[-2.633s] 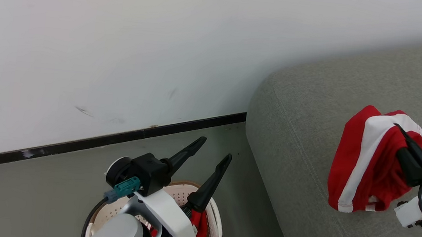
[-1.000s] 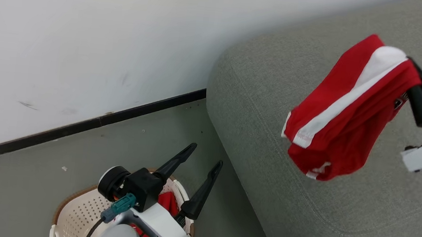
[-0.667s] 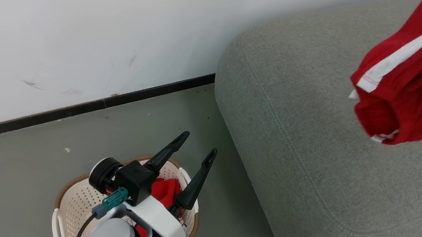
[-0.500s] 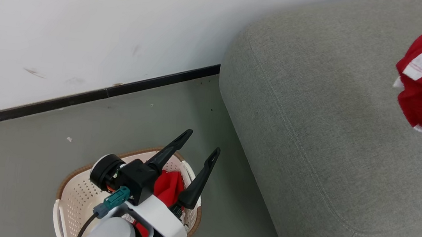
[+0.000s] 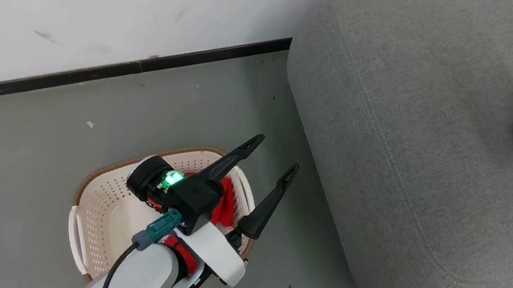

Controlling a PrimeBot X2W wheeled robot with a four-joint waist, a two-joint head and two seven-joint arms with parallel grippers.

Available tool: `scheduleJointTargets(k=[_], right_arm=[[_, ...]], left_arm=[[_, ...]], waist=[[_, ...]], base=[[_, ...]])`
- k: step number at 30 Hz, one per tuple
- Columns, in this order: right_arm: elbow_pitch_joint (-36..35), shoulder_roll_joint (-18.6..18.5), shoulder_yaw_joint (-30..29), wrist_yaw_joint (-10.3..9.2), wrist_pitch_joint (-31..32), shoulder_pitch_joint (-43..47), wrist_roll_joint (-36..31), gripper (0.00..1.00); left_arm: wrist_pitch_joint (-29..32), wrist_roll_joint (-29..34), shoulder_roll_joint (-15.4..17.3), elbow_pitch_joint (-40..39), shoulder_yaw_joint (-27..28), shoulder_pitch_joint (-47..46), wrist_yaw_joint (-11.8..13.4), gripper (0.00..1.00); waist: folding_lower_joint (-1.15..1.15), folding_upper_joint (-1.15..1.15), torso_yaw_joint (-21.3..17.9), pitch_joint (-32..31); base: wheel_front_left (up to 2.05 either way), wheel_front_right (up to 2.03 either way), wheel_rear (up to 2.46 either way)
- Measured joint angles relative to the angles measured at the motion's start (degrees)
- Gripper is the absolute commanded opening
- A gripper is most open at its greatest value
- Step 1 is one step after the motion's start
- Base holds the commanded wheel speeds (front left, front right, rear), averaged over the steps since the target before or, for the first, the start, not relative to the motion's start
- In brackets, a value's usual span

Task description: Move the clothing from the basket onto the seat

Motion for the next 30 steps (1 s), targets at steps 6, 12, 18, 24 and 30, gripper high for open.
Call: scheduleJointTargets(k=[6,12,18,24,30], right_arm=[[3.1,3.4,0.3,0.01,-1.0,-0.1,-0.5,0.00],[6.0,6.8,1.7,0.01,-1.6,-0.1,-2.2,0.00],[9.0,9.6,2.1,0.01,-2.0,-0.1,-3.7,0.00],[11.1,11.8,1.9,0.01,-2.0,0.0,-4.1,0.00],[10.3,13.4,0.8,0.01,-2.0,0.0,-5.2,0.22]], left_arm=[[1.6,0.5,0.0,-1.5,-0.5,-2.2,-0.5,1.00],[2.2,1.1,0.4,-2.2,-0.6,-3.8,-0.5,1.00],[2.9,1.3,0.6,-2.5,-0.4,-5.2,-1.0,1.00],[2.9,1.3,0.8,-2.7,-0.1,-6.4,-1.1,1.00],[2.9,1.4,0.8,-2.7,0.2,-7.7,-1.5,1.00]], waist=[[0.00,0.00,1.1,3.2],[0.00,0.00,2.1,6.3],[0.00,0.00,3.0,9.0],[0.00,0.00,3.7,11.3],[0.00,0.00,4.2,13.2]], base=[[0.00,0.00,0.00],[0.00,0.00,0.00],[0.00,0.00,0.00],[0.00,0.00,0.00],[0.00,0.00,0.00]])
